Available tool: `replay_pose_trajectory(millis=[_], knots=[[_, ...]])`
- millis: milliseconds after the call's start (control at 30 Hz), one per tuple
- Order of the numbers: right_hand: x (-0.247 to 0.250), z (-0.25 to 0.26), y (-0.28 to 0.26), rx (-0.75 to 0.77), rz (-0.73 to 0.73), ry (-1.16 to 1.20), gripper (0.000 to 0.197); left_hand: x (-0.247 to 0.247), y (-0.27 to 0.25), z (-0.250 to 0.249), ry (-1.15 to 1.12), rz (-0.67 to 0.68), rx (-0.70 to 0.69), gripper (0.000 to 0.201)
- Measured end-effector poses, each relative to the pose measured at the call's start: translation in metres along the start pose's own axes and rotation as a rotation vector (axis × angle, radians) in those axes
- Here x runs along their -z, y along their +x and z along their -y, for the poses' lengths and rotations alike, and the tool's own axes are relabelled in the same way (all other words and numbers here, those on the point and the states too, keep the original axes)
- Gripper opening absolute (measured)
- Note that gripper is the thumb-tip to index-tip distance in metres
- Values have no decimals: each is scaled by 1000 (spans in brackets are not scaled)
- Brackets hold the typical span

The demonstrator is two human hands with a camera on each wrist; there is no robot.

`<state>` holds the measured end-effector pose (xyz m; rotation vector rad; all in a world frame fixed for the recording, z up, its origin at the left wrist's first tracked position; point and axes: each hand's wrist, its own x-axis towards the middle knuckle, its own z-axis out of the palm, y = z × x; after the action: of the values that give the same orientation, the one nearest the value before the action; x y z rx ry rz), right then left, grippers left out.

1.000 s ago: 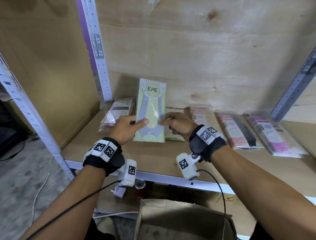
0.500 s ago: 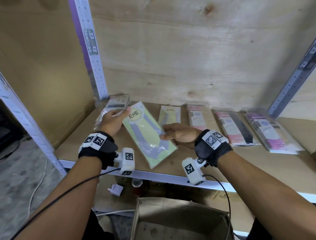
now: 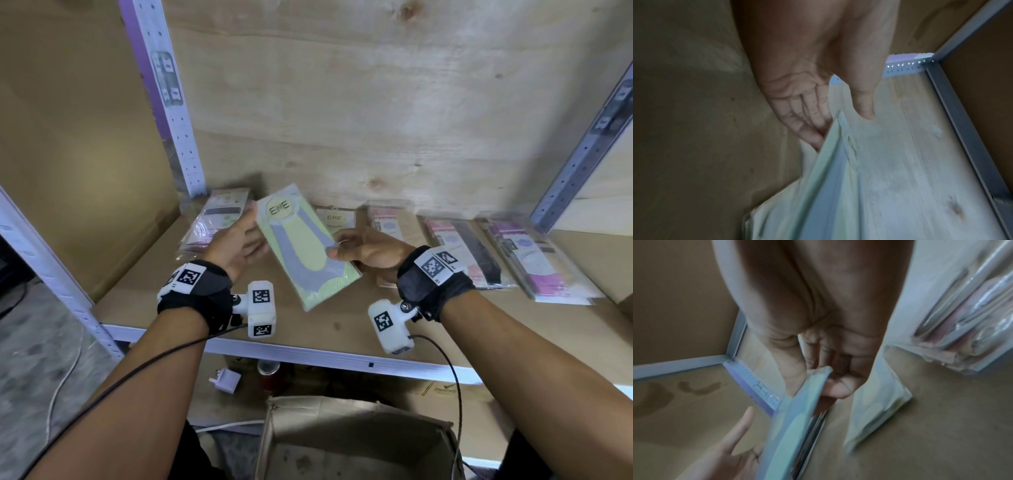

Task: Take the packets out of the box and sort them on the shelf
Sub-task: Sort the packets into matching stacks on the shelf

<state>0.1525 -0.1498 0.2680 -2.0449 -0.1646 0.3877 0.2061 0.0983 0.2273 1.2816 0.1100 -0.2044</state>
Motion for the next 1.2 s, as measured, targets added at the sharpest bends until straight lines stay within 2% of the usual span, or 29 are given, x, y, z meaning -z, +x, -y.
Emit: replay_pose_trajectory(millis=[100,200,300,400,533,667,833,967,1033,1100,1200], knots=[[4,0,5,6,-100,213,21,-17,-6,3,138,124,38,53],[6,0,14,-24,-156,356,12,-33,-10,8,260,214,43,28],[10,-3,25,-60,-220,362,16,-41,-5,11,252,183,2,9],[14,-4,35,-109,-289,246,20,-48,5,15,237,95,-45,17],[22,1,48,-197,-361,-38,31,-57,19,22,330,-51,-120,33],[26,4,59,-259,-429,-269,29,-61,32,24,354,-60,-112,34],[33,-1,71,-355,-400,-476,56,-63,41,31,507,-15,-96,37],[30,-3,75,-408,-397,-548,103,-63,43,36,603,-13,-92,33],[29,-2,75,-423,-393,-575,113,-66,44,37,623,-19,-69,31],[29,-1,75,-427,-376,-582,111,-68,44,38,662,-25,-62,32],[29,-2,74,-424,-364,-549,96,-70,43,38,710,-45,-74,31]])
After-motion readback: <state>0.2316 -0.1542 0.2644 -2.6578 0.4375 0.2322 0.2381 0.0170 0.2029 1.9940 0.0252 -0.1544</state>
